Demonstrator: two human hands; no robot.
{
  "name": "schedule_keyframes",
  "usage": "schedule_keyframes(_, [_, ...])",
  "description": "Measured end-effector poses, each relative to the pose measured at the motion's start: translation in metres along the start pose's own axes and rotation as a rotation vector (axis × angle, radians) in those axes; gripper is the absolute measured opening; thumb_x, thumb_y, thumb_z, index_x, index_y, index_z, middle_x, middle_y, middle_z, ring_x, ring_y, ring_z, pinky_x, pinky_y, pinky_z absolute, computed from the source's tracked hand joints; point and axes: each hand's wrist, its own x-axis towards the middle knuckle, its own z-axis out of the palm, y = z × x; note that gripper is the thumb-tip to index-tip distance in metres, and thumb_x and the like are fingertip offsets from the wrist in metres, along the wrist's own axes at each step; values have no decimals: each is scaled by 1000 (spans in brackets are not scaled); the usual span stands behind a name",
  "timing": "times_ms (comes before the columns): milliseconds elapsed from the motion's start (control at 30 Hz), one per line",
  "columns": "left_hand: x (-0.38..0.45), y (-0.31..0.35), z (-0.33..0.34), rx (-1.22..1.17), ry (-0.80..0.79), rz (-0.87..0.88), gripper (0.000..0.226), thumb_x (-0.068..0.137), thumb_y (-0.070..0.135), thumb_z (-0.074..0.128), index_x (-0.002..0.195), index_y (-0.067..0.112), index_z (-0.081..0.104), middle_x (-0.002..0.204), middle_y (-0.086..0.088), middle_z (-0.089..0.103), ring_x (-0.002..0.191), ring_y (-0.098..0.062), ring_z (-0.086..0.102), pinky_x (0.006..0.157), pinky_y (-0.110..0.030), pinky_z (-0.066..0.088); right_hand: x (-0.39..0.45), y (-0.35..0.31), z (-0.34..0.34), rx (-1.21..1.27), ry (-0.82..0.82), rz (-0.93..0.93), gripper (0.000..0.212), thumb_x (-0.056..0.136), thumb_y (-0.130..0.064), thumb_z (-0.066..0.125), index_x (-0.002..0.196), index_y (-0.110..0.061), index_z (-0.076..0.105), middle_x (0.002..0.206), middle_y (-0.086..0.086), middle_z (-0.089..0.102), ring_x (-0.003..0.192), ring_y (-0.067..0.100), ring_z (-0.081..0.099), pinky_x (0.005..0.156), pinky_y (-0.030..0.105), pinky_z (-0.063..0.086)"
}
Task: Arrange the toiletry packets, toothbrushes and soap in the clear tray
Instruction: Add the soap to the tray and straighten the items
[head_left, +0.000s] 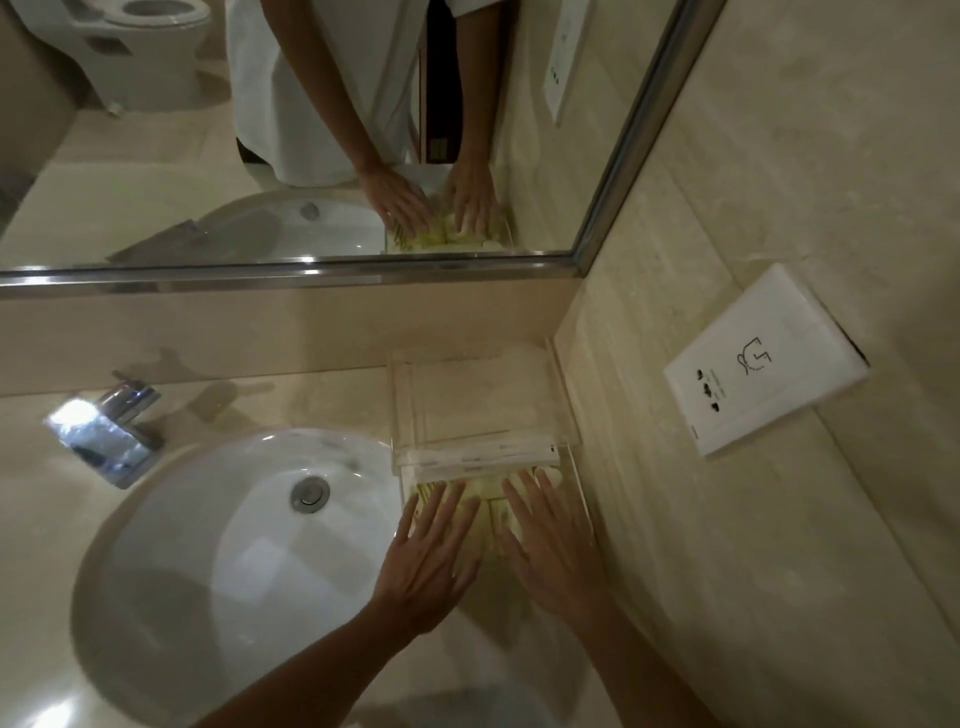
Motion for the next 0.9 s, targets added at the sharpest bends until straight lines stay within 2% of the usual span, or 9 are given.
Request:
schedule_keyframes(167, [5,16,20,-20,-69,-98,61,97,51,10,150,21,10,159,-8,7,147,-30,3,114,-53,12,-2,7,21,-58,107,16,59,97,-51,32,151,-31,19,160,-5,16,149,15,6,117,49,10])
schedule_keyframes(267, [5,14,26,-16,-94,-106,60,97,49,5,151,22,7,160,-7,6,147,-31,2,114,-53,11,2,13,30,-39,84,3,59,97,-50,33,151,-31,19,160,-6,17,149,15,6,117,49,9])
schedule_keyframes(400, [7,13,20,-49,-88,-107,60,98,50,8,151,23,11,160,-5,9,147,-28,4,113,-53,12,0,13,25,-44,108,-8,59,96,-53,32,150,-33,21,159,-9,17,148,14,10,119,44,5])
schedule_keyframes(500, [11,15,8,-77,-43,-73,59,98,48,6,150,21,11,159,-4,10,147,-25,4,114,-50,10,6,3,18,-27,166,-30,53,98,-43,35,149,-28,28,156,-4,28,147,13,17,117,45,14])
schedule_keyframes(567, [19,16,4,-96,-20,-66,59,98,45,2,151,19,7,159,-4,8,147,-22,4,114,-48,9,17,-4,20,-56,126,-105,53,99,-36,30,150,-24,25,157,-3,28,147,12,14,117,48,18])
schedule_keyframes(633, [25,12,5,-95,-25,-105,58,99,44,0,151,18,6,159,-5,10,147,-23,5,114,-47,9,28,-7,24,-73,78,-117,53,99,-35,24,151,-23,21,158,-3,24,148,11,9,118,48,13])
schedule_keyframes(733, [24,-2,11,-53,-50,-150,59,98,45,4,150,17,7,159,-7,13,146,-24,8,114,-47,8,35,-4,27,-46,55,-49,53,99,-39,19,151,-28,20,159,-7,20,148,10,11,118,46,4])
schedule_keyframes(900, [19,-9,6,-59,-20,-147,61,98,45,9,150,14,8,158,-7,12,147,-23,6,115,-45,8,31,5,23,-59,70,-15,57,98,-48,20,151,-28,19,159,-7,19,148,11,11,118,47,2])
